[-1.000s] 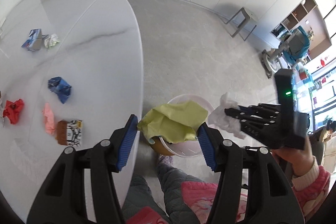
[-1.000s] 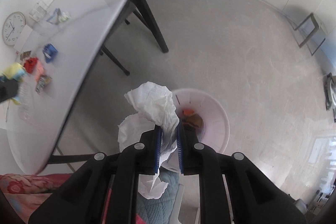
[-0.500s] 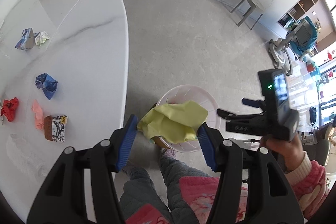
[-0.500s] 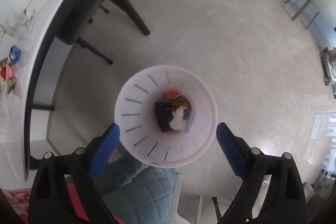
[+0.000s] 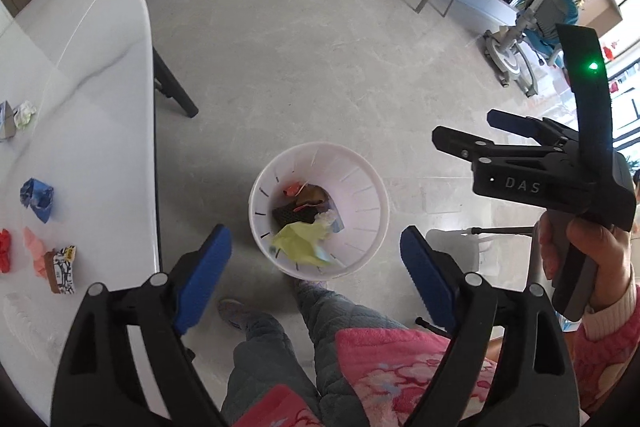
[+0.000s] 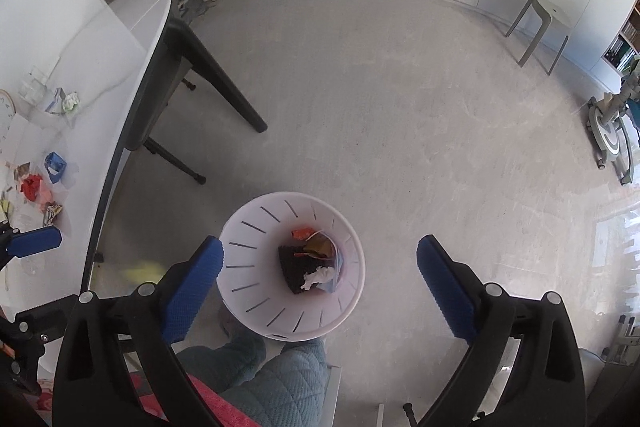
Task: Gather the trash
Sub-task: 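Open the left tool over the bin to drop the yellow paper, then move both tools back over the table toward the remaining trash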
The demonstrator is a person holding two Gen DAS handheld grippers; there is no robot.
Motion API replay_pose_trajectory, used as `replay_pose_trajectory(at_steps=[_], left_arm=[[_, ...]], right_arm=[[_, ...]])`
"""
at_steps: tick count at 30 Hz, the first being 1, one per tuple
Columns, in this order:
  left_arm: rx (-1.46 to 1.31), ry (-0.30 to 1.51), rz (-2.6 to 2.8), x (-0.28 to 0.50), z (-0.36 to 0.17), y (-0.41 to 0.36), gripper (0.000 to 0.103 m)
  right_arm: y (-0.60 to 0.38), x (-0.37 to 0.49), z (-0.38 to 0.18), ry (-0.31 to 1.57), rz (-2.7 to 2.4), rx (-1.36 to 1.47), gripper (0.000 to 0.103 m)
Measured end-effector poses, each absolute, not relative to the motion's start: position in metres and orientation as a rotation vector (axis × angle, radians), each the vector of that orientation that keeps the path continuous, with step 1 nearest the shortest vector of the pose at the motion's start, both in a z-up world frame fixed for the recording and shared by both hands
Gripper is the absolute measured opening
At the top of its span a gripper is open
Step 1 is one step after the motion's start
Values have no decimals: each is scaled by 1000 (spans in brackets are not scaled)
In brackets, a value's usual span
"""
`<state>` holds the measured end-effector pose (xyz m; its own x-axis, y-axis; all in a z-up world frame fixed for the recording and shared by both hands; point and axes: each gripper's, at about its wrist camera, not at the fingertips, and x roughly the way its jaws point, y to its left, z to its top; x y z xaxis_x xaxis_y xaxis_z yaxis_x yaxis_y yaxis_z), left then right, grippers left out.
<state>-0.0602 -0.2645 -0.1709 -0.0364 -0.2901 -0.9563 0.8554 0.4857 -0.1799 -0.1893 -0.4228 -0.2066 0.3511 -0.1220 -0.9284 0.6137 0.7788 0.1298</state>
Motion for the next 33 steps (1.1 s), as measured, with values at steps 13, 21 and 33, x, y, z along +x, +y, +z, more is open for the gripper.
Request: replay_pose_trajectory(at_steps=[13, 21, 33], left_arm=[[505, 1279, -934, -51, -155, -244, 82], [407, 1269, -822, -21, -142, -193, 83], [122, 1255, -455, 40, -126, -27, 83]], right_arm=[[-404, -179, -201, 1124, -470, 478, 97], [-361, -136, -173, 1097, -377, 397, 97], [-240, -42, -143, 1087, -106, 213, 97]])
